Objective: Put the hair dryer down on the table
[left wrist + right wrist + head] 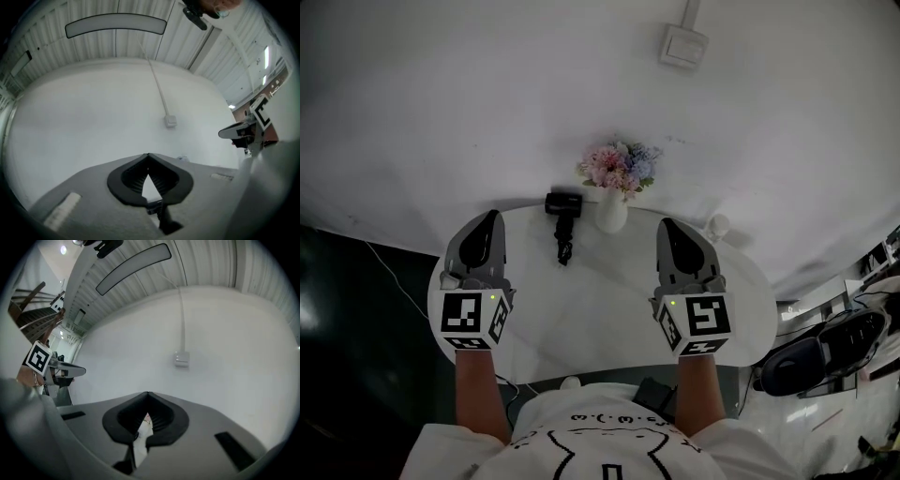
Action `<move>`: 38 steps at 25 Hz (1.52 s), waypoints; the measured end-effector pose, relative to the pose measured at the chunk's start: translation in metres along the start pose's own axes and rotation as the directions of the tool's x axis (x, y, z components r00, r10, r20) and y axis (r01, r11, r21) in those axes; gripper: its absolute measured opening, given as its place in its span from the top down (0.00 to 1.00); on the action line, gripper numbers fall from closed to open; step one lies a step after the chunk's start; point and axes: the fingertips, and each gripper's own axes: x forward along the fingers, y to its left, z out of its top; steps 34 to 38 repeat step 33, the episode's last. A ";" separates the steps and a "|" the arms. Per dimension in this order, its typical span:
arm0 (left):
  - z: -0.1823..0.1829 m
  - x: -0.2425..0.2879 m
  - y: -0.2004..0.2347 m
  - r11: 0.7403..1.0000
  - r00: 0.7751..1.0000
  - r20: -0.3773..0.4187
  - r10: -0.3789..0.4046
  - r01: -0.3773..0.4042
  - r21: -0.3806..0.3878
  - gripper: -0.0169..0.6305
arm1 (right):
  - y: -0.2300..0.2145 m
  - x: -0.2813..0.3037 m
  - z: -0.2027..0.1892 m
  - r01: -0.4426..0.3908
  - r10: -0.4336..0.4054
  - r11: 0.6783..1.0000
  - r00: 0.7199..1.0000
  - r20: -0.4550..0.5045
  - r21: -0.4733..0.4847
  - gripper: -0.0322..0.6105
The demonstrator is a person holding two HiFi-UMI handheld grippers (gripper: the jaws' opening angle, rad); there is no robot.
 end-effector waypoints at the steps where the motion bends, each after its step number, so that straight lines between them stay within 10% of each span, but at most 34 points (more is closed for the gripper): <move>1: 0.006 -0.001 0.001 1.000 1.000 0.012 0.001 -0.001 0.010 0.95 | -0.002 0.000 0.004 0.003 -0.003 1.000 1.000 0.012 0.002 0.95; 38: 0.034 0.012 -0.027 0.995 0.997 0.061 -0.056 0.051 0.081 0.94 | -0.016 -0.009 0.013 0.021 -0.020 0.999 0.999 0.041 -0.039 0.95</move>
